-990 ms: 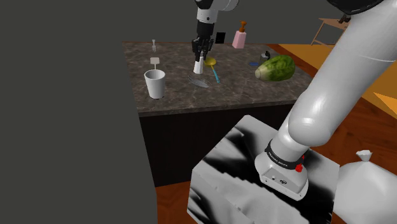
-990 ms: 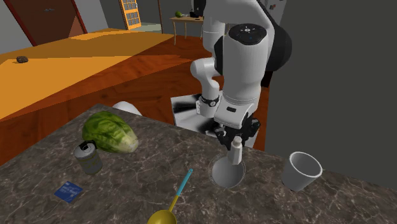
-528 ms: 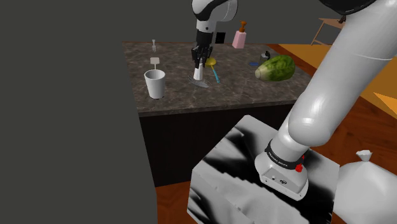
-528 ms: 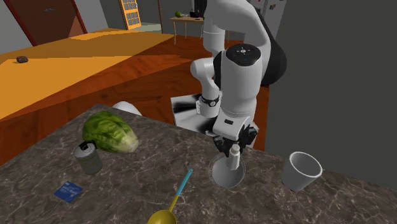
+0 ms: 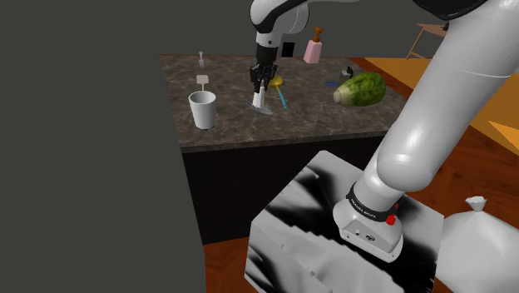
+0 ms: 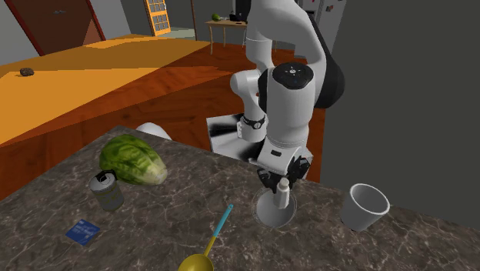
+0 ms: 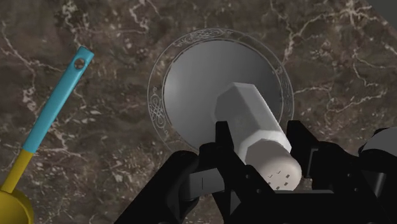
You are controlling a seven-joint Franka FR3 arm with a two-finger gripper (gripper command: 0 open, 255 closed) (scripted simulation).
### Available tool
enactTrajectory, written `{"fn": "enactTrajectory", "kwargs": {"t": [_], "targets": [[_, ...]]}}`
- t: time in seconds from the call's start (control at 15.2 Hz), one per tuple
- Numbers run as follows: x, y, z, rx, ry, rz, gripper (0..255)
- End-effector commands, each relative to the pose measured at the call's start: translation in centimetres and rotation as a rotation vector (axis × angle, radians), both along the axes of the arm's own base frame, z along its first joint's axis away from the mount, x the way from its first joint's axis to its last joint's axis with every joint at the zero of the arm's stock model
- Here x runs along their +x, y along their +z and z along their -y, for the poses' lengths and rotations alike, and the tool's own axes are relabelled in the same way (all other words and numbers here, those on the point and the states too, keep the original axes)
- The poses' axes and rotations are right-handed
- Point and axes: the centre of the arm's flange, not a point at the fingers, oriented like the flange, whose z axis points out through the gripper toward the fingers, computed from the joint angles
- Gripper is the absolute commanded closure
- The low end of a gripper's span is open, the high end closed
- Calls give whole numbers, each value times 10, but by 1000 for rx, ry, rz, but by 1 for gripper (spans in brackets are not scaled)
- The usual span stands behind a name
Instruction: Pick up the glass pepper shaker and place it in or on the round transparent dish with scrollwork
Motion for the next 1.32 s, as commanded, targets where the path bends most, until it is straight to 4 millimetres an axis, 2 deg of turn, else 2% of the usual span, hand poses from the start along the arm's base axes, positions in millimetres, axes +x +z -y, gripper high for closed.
{"fn": "enactTrajectory", "kwargs": {"t": [0.0,0.07,0.13,0.46,0.73,1.25], "targets": [[0,0,0,0,0,0,255],[0,0,0,0,0,0,255],[0,0,0,0,0,0,0],[0,0,0,0,0,0,0],[1,50,5,0,0,0,0],[1,50,5,0,0,0,0]]}}
